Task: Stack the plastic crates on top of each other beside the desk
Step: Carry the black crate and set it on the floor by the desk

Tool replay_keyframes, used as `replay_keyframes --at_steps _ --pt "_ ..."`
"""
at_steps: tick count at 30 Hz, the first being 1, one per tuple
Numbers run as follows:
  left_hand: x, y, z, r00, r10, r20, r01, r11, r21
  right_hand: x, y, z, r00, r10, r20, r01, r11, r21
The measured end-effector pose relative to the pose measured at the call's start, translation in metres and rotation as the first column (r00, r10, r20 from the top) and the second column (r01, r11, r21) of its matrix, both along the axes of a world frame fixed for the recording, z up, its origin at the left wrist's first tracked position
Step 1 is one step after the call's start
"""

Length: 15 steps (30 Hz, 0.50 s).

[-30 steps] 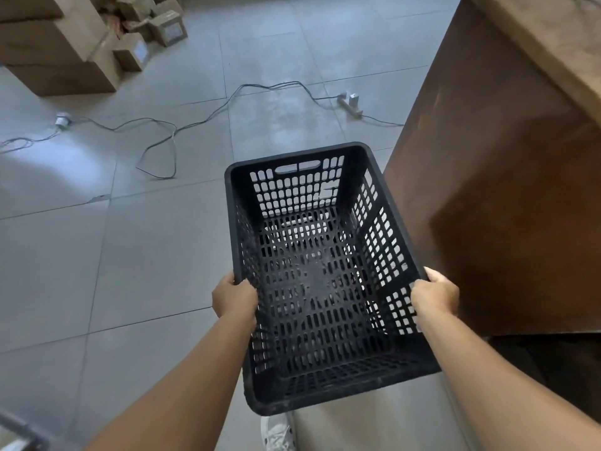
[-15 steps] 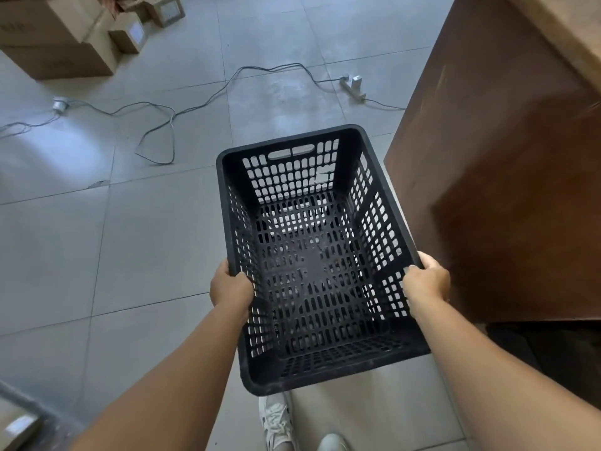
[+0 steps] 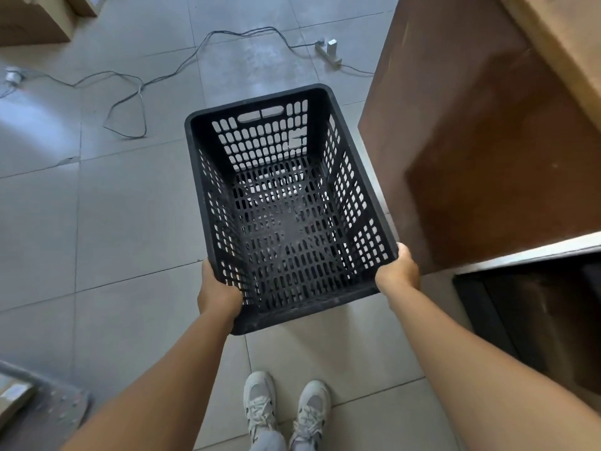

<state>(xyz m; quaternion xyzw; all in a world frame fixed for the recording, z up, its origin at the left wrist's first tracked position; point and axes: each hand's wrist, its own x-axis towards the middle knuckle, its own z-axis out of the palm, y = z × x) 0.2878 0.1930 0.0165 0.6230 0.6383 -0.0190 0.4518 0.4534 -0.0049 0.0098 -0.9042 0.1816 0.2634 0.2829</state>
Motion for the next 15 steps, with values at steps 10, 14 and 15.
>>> replay_keyframes --at_steps 10,14,15 --pt "-0.004 -0.007 -0.011 0.996 0.082 0.021 -0.083 0.996 0.026 0.000 -0.012 0.003 0.996 0.015 0.093 -0.013 1.000 -0.017" --pt "-0.006 -0.007 -0.011 0.996 0.089 0.029 -0.090 0.996 0.014 -0.004 -0.011 0.006 0.994 0.012 0.109 -0.008 0.999 -0.036" --pt "-0.006 -0.007 -0.012 0.995 0.092 0.029 -0.093 0.996 0.012 -0.004 -0.011 0.007 0.994 0.010 0.112 -0.006 0.999 -0.043"
